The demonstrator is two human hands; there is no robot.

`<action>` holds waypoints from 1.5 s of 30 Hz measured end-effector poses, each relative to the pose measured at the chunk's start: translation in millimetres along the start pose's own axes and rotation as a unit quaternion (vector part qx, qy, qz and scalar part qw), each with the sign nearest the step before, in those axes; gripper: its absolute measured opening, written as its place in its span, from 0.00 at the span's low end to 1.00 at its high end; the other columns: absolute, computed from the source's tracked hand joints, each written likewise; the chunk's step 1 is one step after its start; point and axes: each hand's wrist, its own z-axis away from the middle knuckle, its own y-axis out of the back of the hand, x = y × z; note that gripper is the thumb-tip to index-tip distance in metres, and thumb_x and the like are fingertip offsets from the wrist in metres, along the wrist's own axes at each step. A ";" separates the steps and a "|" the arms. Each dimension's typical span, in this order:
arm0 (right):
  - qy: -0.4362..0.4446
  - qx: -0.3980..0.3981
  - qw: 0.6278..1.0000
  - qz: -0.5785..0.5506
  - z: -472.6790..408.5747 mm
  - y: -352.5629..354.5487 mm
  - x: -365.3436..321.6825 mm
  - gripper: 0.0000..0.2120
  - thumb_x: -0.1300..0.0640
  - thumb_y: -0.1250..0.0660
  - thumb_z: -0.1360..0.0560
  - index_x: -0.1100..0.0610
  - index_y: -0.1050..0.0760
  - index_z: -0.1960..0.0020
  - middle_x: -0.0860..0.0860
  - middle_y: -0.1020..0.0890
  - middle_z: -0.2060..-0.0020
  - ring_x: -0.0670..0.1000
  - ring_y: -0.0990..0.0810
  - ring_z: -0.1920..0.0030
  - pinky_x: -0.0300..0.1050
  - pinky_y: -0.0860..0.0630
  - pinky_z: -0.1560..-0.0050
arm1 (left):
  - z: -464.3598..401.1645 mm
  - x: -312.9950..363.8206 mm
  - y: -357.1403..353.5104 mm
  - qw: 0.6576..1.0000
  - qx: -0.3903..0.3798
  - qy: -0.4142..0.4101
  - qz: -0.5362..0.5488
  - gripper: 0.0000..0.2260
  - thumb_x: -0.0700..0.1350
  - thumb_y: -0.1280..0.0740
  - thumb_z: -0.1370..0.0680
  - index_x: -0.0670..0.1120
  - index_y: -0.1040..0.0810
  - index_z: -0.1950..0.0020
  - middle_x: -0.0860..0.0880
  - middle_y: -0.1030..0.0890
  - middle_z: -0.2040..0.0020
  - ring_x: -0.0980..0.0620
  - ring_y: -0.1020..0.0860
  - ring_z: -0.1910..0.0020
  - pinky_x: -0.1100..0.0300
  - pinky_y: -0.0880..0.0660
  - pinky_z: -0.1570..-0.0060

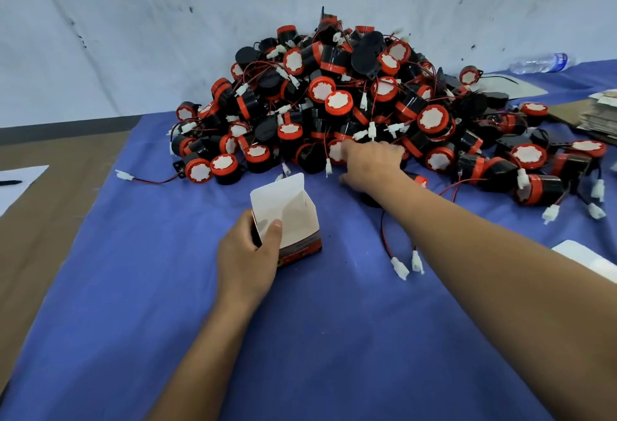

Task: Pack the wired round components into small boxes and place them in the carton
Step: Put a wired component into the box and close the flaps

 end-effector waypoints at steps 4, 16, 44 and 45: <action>0.079 0.033 0.991 -0.099 29.8 -3.7 -17.5 0.14 0.50 0.29 0.22 0.54 0.26 0.40 0.56 0.20 0.44 0.61 0.22 0.43 0.55 0.25 0.43 | 0.6 2.6 2.0 1.000 0.031 0.000 0.001 0.04 0.47 0.33 0.18 0.51 0.22 0.53 0.56 0.18 0.57 0.62 0.21 0.57 0.68 0.30 0.66; 0.276 0.211 0.731 -0.588 148.3 42.9 -57.0 0.16 0.44 0.34 0.21 0.55 0.27 0.42 0.47 0.19 0.53 0.53 0.20 0.57 0.51 0.23 0.58 | 2.2 2.2 2.1 0.998 0.052 -0.019 -0.038 0.13 0.45 0.35 0.18 0.53 0.29 0.62 0.55 0.23 0.66 0.63 0.25 0.63 0.68 0.31 0.68; 0.200 0.266 0.865 -0.375 149.9 -21.8 -59.6 0.10 0.56 0.30 0.26 0.53 0.18 0.45 0.49 0.22 0.42 0.53 0.28 0.38 0.44 0.29 0.41 | -3.0 5.4 9.9 0.997 -0.020 0.037 0.064 0.05 0.46 0.33 0.19 0.49 0.18 0.52 0.51 0.15 0.58 0.48 0.18 0.56 0.41 0.20 0.52; 0.138 0.283 0.847 -0.427 143.9 -21.3 -56.7 0.12 0.55 0.31 0.25 0.54 0.20 0.42 0.49 0.23 0.44 0.52 0.27 0.40 0.43 0.28 0.41 | -3.7 4.9 9.2 0.998 -0.020 0.036 0.054 0.04 0.45 0.33 0.19 0.50 0.18 0.51 0.52 0.15 0.57 0.49 0.18 0.54 0.42 0.20 0.52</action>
